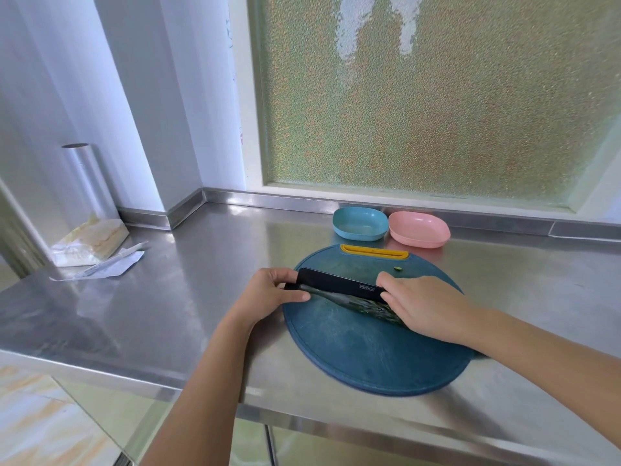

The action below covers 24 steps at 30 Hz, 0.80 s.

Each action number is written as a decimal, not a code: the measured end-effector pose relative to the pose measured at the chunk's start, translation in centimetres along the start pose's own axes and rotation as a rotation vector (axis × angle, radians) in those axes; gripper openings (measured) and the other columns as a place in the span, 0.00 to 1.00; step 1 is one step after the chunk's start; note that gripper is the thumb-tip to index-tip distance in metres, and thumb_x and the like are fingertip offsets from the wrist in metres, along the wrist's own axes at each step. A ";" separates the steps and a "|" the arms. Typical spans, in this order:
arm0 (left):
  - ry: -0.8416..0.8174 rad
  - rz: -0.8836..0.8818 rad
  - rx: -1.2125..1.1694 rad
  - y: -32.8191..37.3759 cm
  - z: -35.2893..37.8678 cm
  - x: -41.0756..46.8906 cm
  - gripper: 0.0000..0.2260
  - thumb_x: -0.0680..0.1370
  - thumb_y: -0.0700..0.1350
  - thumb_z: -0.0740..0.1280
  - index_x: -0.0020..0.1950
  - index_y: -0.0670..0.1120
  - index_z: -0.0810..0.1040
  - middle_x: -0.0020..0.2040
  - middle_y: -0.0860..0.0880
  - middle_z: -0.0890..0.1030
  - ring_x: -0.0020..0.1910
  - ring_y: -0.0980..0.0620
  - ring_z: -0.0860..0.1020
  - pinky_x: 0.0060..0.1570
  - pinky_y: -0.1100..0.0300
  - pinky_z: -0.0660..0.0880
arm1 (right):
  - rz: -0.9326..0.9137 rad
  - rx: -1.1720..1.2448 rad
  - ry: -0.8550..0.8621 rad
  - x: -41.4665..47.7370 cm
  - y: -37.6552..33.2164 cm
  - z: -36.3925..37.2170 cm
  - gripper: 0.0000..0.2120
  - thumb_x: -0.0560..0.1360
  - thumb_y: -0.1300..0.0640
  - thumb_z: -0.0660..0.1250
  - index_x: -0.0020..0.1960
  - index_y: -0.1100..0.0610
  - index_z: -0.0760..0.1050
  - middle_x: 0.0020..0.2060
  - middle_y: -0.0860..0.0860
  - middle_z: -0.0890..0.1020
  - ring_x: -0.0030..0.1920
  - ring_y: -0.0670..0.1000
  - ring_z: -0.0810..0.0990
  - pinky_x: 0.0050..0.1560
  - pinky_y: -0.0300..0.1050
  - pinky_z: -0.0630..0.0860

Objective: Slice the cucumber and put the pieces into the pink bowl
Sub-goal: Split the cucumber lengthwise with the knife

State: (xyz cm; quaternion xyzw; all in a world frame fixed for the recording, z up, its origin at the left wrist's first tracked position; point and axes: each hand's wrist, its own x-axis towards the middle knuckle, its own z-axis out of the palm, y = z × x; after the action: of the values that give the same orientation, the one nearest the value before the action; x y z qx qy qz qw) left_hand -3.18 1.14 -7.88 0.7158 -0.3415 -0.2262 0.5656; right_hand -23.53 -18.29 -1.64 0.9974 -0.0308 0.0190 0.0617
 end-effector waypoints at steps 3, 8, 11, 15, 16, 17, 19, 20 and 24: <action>0.016 -0.004 -0.014 0.1 0.0 0.0 0.10 0.68 0.35 0.75 0.48 0.39 0.82 0.45 0.45 0.84 0.41 0.58 0.79 0.44 0.69 0.73 | -0.001 -0.055 -0.032 0.1 -0.2 0.0 0.07 0.82 0.54 0.49 0.47 0.54 0.60 0.35 0.50 0.74 0.32 0.55 0.71 0.35 0.52 0.67; 0.030 -0.021 -0.030 0.2 0.0 0.0 0.07 0.69 0.36 0.74 0.46 0.39 0.82 0.38 0.52 0.83 0.35 0.60 0.79 0.38 0.71 0.72 | 0.010 -0.118 -0.058 0.3 -0.7 0.1 0.06 0.81 0.56 0.49 0.45 0.54 0.58 0.33 0.50 0.71 0.29 0.53 0.67 0.33 0.50 0.65; 0.021 -0.016 0.008 0.1 -0.1 0.0 0.06 0.68 0.38 0.76 0.42 0.44 0.82 0.38 0.52 0.83 0.37 0.60 0.78 0.42 0.70 0.72 | 0.022 -0.121 -0.074 0.1 -1.0 -0.2 0.07 0.80 0.59 0.50 0.44 0.53 0.56 0.30 0.49 0.66 0.27 0.49 0.63 0.30 0.48 0.59; 0.025 -0.020 0.077 0.0 0.0 0.1 0.11 0.66 0.39 0.77 0.47 0.45 0.83 0.48 0.49 0.83 0.49 0.50 0.80 0.54 0.58 0.76 | 0.022 -0.113 -0.091 0.3 -1.1 -0.6 0.09 0.78 0.62 0.52 0.41 0.53 0.55 0.29 0.50 0.66 0.27 0.51 0.63 0.30 0.49 0.58; 0.036 -0.020 0.089 0.0 0.0 0.1 0.12 0.66 0.39 0.77 0.47 0.44 0.83 0.50 0.49 0.83 0.50 0.50 0.80 0.54 0.57 0.77 | 0.017 -0.110 -0.094 0.5 -1.0 -0.7 0.09 0.78 0.61 0.53 0.41 0.53 0.55 0.29 0.50 0.67 0.27 0.52 0.64 0.30 0.50 0.59; 0.045 -0.014 0.106 0.1 0.1 0.1 0.12 0.66 0.39 0.78 0.47 0.44 0.83 0.52 0.50 0.82 0.52 0.50 0.79 0.55 0.55 0.76 | 0.011 -0.110 -0.097 0.6 -1.0 -0.8 0.09 0.79 0.60 0.52 0.41 0.53 0.56 0.29 0.51 0.67 0.28 0.52 0.64 0.30 0.50 0.59; 0.059 0.000 0.122 0.2 0.3 0.0 0.13 0.65 0.40 0.78 0.48 0.46 0.83 0.54 0.51 0.81 0.54 0.50 0.78 0.58 0.51 0.75 | -0.004 -0.123 -0.103 1.0 -0.8 -1.1 0.09 0.82 0.56 0.50 0.43 0.54 0.58 0.29 0.51 0.67 0.28 0.52 0.65 0.29 0.49 0.59; 0.068 0.003 0.130 0.2 0.3 -0.1 0.14 0.65 0.42 0.79 0.48 0.48 0.83 0.55 0.51 0.81 0.55 0.50 0.78 0.59 0.49 0.75 | -0.009 -0.139 -0.108 1.2 -0.8 -1.2 0.10 0.83 0.53 0.48 0.44 0.54 0.59 0.29 0.50 0.67 0.28 0.51 0.64 0.28 0.48 0.57; 0.128 0.016 0.190 0.0 0.6 -0.2 0.12 0.66 0.48 0.78 0.48 0.54 0.83 0.53 0.53 0.81 0.52 0.49 0.78 0.57 0.47 0.75 | -0.010 -0.179 -0.148 2.0 -0.5 -1.4 0.13 0.84 0.49 0.46 0.45 0.56 0.60 0.29 0.49 0.64 0.28 0.50 0.62 0.29 0.48 0.57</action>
State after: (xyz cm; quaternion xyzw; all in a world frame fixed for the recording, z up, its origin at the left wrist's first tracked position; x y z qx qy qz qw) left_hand -3.74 0.85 -8.02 0.7764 -0.3303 -0.1423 0.5175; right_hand -21.59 -17.70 -0.21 0.9868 -0.0319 -0.0576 0.1480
